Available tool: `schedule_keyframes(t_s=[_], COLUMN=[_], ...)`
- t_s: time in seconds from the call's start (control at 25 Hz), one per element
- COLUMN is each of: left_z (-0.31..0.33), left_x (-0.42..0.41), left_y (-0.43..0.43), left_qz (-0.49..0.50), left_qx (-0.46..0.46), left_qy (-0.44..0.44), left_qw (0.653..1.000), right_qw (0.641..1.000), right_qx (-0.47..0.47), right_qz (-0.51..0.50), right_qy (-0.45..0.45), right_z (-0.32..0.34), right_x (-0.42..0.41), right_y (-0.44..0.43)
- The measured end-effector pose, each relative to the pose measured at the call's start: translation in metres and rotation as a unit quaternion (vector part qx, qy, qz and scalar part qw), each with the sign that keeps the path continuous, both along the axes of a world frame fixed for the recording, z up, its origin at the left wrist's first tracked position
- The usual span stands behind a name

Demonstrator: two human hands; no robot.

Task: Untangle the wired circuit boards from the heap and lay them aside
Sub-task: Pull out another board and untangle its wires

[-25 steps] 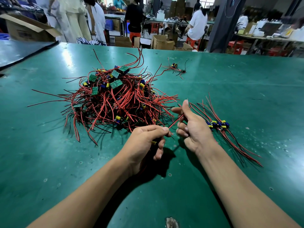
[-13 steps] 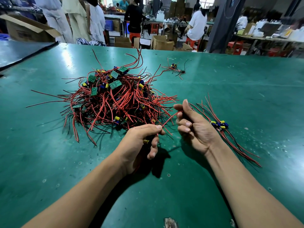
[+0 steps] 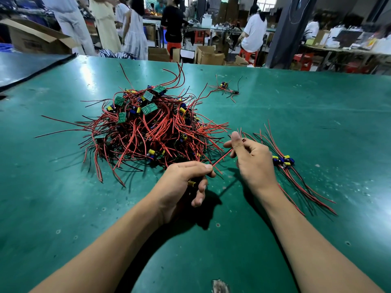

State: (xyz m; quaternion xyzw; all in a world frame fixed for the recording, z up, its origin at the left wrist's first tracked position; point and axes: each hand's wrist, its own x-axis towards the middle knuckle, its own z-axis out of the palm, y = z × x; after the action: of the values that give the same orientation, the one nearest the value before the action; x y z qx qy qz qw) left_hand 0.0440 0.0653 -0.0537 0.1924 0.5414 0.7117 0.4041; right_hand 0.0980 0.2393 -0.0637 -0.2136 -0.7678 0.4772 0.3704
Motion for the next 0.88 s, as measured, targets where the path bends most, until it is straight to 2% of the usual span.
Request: schedule_keyframes(t_s=[0.12,0.2,0.32,0.52,0.6,0.72,0.76,0.88], left_z=[0.0,0.0,0.0,0.0,-0.001,-0.001,-0.002,-0.002], left_x=[-0.001,-0.002,-0.002,-0.001,0.001,0.003,0.004,0.002], left_y=[0.0,0.0,0.0,0.0,0.0,0.001,0.0,-0.002], left_qz=[0.001,0.0,-0.002,0.0,0.002,-0.011,-0.012,-0.006], left_qx=[-0.001,-0.003,-0.005,-0.013,-0.016,-0.027,-0.027,-0.028], left_qy=[-0.003,-0.002,0.002,0.01,0.025,0.072,0.082,0.091], left_qw=[1.0,1.0,1.0,1.0,1.0,0.997,0.996,0.995], right_qw=[1.0,0.995,0.958,0.942,0.911,0.816,0.8,0.805], right_qx=[0.02,-0.091,-0.271,-0.326,-0.401,-0.555,-0.575,-0.569], right_qz=[-0.016,0.027,0.075,0.067,0.092,0.16,0.171,0.17], right_qy=[0.011,0.034,0.05,0.028,0.006,0.007,0.004,-0.006], right_z=[0.001,0.004,0.01,0.009,0.012,0.019,0.02,0.021], right_x=[0.001,-0.001,-0.005,-0.007,-0.004,0.002,0.004,0.006], right_y=[0.0,-0.005,-0.008,-0.01,-0.007,0.001,0.003,0.002])
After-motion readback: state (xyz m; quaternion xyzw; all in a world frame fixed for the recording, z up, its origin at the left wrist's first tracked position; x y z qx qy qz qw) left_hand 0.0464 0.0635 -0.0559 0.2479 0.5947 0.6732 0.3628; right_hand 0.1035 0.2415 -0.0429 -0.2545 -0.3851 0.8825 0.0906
